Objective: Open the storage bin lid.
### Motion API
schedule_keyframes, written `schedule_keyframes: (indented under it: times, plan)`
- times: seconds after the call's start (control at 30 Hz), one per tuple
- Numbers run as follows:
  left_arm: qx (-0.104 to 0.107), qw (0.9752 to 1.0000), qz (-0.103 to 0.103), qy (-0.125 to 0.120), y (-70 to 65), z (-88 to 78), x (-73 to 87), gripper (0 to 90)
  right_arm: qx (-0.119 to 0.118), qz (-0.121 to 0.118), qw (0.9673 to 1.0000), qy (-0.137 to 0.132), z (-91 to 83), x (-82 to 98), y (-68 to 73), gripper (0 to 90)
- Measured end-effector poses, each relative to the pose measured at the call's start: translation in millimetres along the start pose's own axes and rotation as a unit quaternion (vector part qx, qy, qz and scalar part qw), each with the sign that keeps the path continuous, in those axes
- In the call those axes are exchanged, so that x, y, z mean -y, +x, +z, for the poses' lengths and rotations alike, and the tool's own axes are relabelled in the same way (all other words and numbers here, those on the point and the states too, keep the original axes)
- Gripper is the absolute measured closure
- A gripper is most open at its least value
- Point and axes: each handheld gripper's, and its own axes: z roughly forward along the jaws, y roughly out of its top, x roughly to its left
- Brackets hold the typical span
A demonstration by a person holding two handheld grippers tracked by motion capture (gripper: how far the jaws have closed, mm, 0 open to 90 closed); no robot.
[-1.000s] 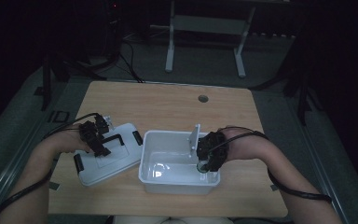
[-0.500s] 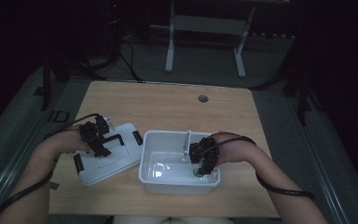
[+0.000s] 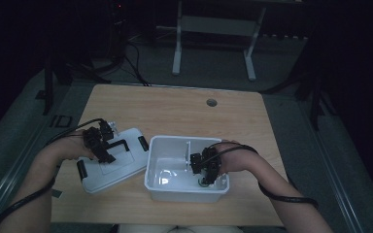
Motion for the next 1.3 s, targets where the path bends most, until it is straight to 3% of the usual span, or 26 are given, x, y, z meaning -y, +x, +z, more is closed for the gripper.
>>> schedule_keyframes:
  times: [0.5, 0.77, 1.03, 1.23, 1.3]
  plan:
    - [0.002, 1.0000, -0.007, -0.001, 0.9, -0.4, 0.8, 29.1, -0.012, -0.006, 0.9993, 0.034, 24.2, -10.0, -3.0, 49.6]
    - [0.001, 1.0000, -0.005, 0.003, 0.9, 0.1, 0.4, 29.1, -0.016, -0.007, 0.9990, 0.041, 27.1, -10.6, -2.2, 48.0]
    - [0.001, 1.0000, -0.006, 0.002, 0.5, -1.5, 0.0, 29.1, -0.022, -0.011, 0.9991, 0.035, 21.0, -8.9, 1.3, 43.5]
    - [0.000, 1.0000, -0.006, 0.002, 0.5, -2.5, 0.3, 29.1, -0.027, -0.002, 0.9996, 0.014, 9.2, -2.9, 0.1, 42.5]
    - [-0.001, 1.0000, -0.007, 0.001, 0.9, -2.9, 0.8, 29.1, -0.019, 0.002, 0.9998, 0.002, -0.3, 0.8, 1.0, 38.4]
